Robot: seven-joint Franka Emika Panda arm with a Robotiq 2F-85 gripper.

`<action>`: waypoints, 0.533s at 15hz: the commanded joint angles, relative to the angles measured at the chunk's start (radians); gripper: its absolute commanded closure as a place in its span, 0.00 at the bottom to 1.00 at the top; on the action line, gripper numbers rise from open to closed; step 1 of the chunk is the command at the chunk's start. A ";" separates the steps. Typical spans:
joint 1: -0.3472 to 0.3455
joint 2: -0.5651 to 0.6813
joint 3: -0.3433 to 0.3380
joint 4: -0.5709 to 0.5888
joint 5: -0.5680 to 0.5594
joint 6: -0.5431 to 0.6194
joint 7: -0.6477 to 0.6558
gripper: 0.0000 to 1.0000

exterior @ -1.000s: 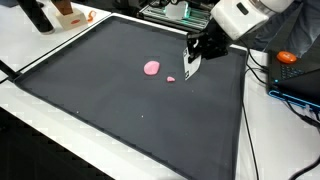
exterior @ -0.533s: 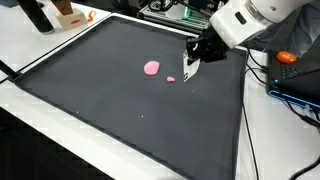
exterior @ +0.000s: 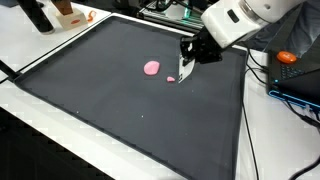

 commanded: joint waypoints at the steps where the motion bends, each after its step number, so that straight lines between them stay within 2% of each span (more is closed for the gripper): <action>1: -0.014 0.021 -0.007 0.040 0.028 -0.027 0.011 0.99; 8: -0.087 0.011 -0.017 0.041 0.099 -0.014 0.006 0.99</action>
